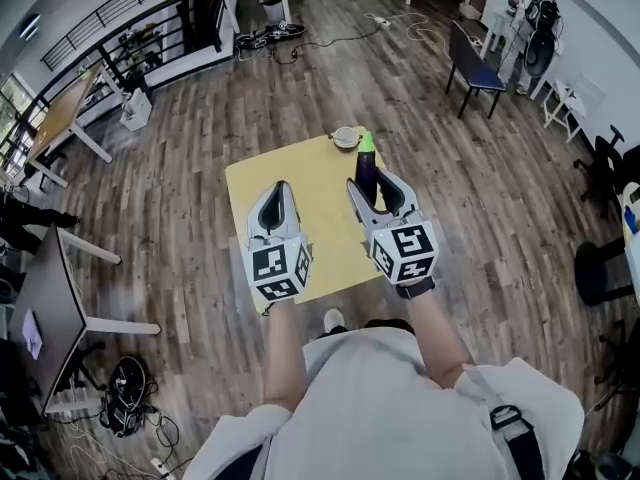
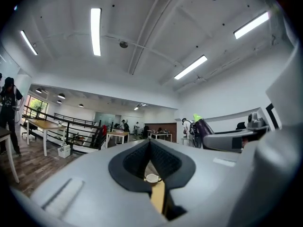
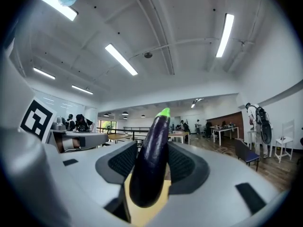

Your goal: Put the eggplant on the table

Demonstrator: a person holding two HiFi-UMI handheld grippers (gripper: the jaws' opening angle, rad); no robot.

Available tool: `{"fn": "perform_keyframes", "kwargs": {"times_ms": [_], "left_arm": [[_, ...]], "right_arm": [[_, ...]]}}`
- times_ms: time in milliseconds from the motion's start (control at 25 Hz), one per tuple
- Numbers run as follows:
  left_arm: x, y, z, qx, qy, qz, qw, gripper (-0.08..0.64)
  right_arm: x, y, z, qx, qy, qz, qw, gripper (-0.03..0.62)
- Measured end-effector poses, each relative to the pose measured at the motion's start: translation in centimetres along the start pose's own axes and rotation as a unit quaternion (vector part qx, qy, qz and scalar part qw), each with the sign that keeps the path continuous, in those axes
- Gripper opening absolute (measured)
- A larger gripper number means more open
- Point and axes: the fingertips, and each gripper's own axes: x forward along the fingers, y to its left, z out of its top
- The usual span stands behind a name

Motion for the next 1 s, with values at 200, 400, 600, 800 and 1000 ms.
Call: {"fn": "perform_keyframes", "kwargs": {"times_ms": [200, 400, 600, 800, 1000], "left_arm": [[3.1, 1.4, -2.8, 0.006, 0.028, -0.038, 0.9989, 0.009], [6.9, 2.2, -5.2, -0.005, 0.039, -0.075, 0.9964, 0.009], [12.2, -0.1, -7.8, -0.010, 0.055, -0.095, 0.9940, 0.009], [16.4, -3.3, -10.8, -0.021, 0.085, -0.123, 0.9886, 0.009], [20.9, -3.3, -13.6, -0.034, 0.111, -0.120, 0.9859, 0.009]], "right_arm": [[3.1, -1.0, -2.5, -0.015, 0.029, -0.021, 0.999, 0.195], [5.5, -2.9, -5.4, -0.019, 0.071, -0.028, 0.997, 0.195], [7.9, -7.0, -8.4, -0.005, 0.114, -0.028, 0.993, 0.196], [10.4, -10.8, -11.7, 0.015, 0.153, -0.025, 0.988, 0.196], [14.0, -13.4, -14.2, 0.031, 0.185, -0.019, 0.982, 0.196]]}}
